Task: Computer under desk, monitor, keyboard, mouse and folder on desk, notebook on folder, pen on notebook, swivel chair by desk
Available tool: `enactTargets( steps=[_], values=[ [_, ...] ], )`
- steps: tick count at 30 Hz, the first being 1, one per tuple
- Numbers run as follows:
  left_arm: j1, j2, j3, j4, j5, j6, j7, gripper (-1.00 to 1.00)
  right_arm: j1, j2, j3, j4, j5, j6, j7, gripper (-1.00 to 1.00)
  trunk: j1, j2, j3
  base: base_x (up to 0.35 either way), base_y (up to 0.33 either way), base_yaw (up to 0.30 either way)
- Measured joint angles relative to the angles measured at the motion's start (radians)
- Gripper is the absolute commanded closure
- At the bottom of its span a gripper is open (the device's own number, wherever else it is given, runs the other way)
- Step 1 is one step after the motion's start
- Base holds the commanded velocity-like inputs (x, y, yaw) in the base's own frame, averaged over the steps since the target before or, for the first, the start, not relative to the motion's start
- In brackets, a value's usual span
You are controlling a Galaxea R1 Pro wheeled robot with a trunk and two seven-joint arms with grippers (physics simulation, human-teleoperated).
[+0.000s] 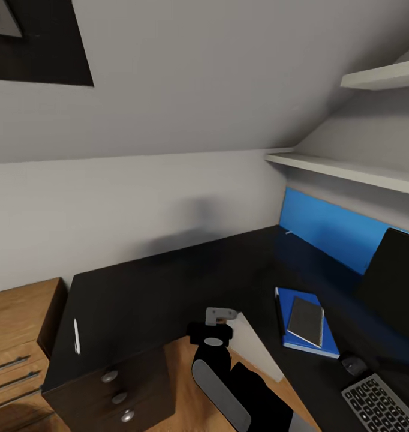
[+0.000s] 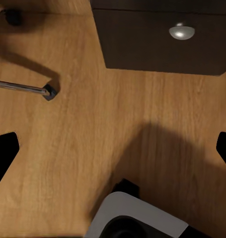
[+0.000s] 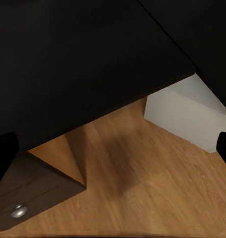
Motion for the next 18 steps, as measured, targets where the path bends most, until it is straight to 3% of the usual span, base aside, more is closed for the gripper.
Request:
enactTargets(
  steps=[18],
  values=[
    [0.000,0.000,0.003,0.000,-0.001,-0.004,0.001,-1.00,0.000,0.000,0.046,0.004,0.002,0.000,0.000,-1.00,0.000,0.000,-0.016,0.000,0.000,0.227]
  ],
)
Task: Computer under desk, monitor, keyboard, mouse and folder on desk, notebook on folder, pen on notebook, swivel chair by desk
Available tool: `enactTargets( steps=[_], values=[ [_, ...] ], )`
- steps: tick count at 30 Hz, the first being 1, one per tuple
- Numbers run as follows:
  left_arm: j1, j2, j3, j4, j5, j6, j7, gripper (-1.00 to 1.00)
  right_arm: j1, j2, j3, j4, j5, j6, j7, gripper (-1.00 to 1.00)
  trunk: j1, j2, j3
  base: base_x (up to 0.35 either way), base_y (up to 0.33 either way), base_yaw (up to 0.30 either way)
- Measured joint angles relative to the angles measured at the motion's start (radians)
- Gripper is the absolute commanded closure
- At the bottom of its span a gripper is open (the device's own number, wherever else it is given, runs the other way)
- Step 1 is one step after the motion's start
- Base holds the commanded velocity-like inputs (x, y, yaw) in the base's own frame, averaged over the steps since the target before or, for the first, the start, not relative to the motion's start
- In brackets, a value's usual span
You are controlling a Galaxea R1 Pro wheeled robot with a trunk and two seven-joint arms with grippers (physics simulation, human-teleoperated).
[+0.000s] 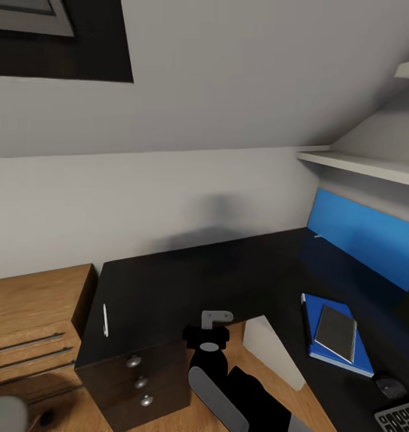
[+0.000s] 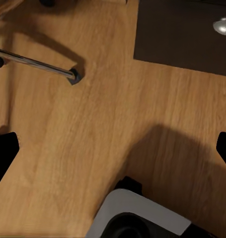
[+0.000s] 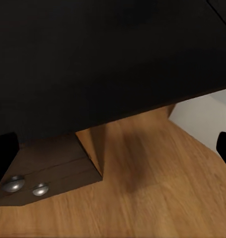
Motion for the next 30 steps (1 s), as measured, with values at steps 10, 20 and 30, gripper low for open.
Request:
enactTargets(
  steps=[10,20,30],
  values=[
    [0.000,0.000,-0.003,0.019,0.002,-0.089,-0.001,-1.00,0.000,-0.005,0.001,-0.001,0.001,-0.003,0.003,-1.00,0.000,0.000,-0.002,0.000,0.000,0.030],
    [0.000,0.001,-0.001,0.023,0.002,-0.096,-0.001,-1.00,0.000,-0.013,0.006,-0.045,0.010,0.002,0.001,-1.00,0.000,0.000,-0.003,0.000,0.000,0.001],
    [0.000,0.067,0.110,-0.157,0.011,-0.074,-0.001,-1.00,0.000,-0.025,0.009,-0.056,0.023,-0.001,-0.004,-1.00,0.000,0.000,-0.003,0.000,0.000,0.001]
  ],
)
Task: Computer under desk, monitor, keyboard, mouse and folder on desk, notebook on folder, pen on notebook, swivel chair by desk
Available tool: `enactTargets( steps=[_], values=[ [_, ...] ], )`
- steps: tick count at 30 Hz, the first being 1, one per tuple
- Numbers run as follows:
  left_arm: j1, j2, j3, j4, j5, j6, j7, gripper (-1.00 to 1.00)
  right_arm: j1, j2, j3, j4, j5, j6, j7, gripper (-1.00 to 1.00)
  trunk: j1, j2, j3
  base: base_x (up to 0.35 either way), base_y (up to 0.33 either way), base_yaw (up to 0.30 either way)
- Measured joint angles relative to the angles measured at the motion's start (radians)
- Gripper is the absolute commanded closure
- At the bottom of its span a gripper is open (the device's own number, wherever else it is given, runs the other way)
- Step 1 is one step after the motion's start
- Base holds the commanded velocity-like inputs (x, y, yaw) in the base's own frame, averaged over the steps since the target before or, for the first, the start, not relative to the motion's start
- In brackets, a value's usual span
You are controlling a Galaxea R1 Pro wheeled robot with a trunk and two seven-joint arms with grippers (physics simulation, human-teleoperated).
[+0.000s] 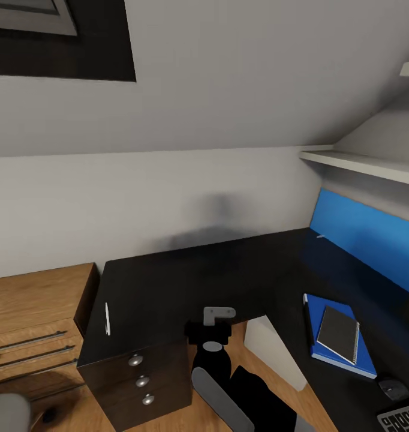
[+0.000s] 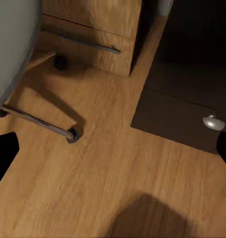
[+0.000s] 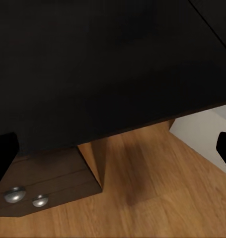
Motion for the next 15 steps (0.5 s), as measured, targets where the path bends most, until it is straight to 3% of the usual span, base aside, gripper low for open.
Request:
enactTargets(
  steps=[1,2,3,4,6,8,15],
  values=[
    [0.000,0.014,0.001,-0.018,0.000,0.021,0.000,-1.00,0.000,0.000,0.000,0.000,0.000,0.000,0.000,-1.00,0.000,0.000,0.000,0.000,0.000,0.153],
    [0.000,0.044,0.009,-0.081,0.002,0.124,0.001,-1.00,0.000,0.000,0.000,-0.001,0.000,-0.002,0.000,-1.00,0.000,0.000,0.001,0.000,0.000,0.190],
    [0.000,0.057,0.022,-0.114,0.009,0.177,0.001,-1.00,0.000,-0.001,0.000,-0.001,0.000,-0.003,0.000,-1.00,0.000,0.000,0.001,0.000,0.000,0.190],
    [0.000,0.058,0.023,-0.115,0.009,0.179,0.001,-1.00,0.000,-0.001,0.000,-0.001,0.000,-0.003,0.000,-1.00,0.000,0.000,0.001,0.000,0.000,0.215],
    [0.000,0.081,0.071,-0.175,0.023,0.260,0.001,-1.00,0.000,-0.003,-0.001,-0.001,0.000,-0.004,0.000,-1.00,0.000,0.000,0.002,0.000,0.000,0.239],
    [0.000,0.094,0.112,-0.214,0.031,0.301,0.000,-1.00,0.000,-0.006,-0.002,-0.002,0.000,-0.004,0.000,-1.00,0.000,0.000,0.002,0.000,0.000,0.257],
    [0.000,0.108,0.204,-0.287,0.038,0.405,0.001,-1.00,0.000,-0.009,-0.004,-0.002,0.000,-0.004,0.000,-1.00,0.000,0.000,0.003,0.000,0.000,0.271]
  ],
)
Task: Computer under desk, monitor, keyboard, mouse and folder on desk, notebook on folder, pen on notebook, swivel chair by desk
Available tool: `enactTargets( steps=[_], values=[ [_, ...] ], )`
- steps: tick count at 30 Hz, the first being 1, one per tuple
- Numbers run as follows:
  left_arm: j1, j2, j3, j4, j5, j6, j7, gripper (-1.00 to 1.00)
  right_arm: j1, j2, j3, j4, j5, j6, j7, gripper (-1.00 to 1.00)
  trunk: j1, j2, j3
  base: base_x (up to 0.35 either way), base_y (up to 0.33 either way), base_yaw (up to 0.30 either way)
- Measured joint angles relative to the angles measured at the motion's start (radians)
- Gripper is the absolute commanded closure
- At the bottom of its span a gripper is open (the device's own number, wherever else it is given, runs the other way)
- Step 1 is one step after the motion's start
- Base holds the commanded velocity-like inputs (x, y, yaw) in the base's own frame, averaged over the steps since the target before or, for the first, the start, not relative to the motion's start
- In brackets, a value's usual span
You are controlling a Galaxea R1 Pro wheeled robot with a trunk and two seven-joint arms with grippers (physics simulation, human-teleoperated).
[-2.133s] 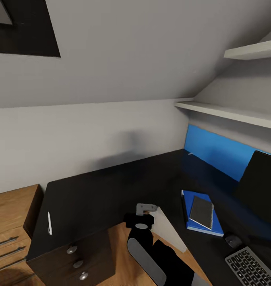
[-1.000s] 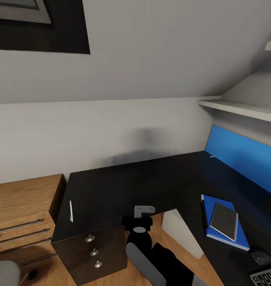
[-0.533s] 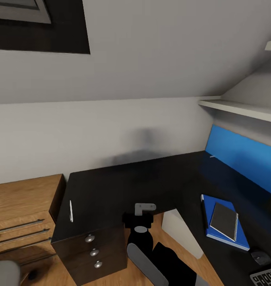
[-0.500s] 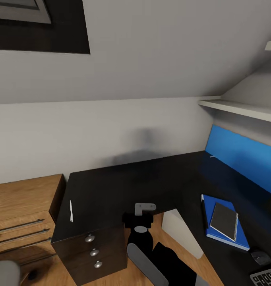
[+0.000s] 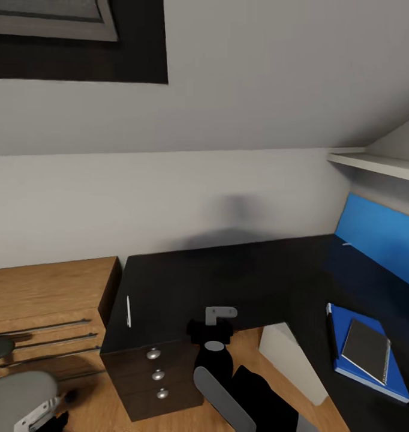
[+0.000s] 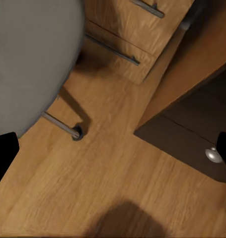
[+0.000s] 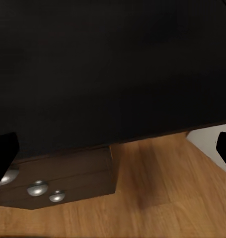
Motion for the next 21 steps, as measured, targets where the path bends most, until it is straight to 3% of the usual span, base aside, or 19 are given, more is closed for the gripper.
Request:
enactTargets(
  steps=[11,21],
  values=[
    [0.000,0.004,0.123,-0.084,-0.007,0.105,0.004,-1.00,0.000,-0.001,-0.002,0.001,0.001,0.000,0.000,-1.00,0.000,0.000,0.000,0.000,0.000,0.277],
    [0.000,0.009,0.216,-0.287,-0.011,0.233,0.007,-1.00,0.000,-0.001,-0.002,0.003,0.001,0.000,0.001,-1.00,0.000,0.000,-0.001,0.000,0.000,0.278]
  ],
)
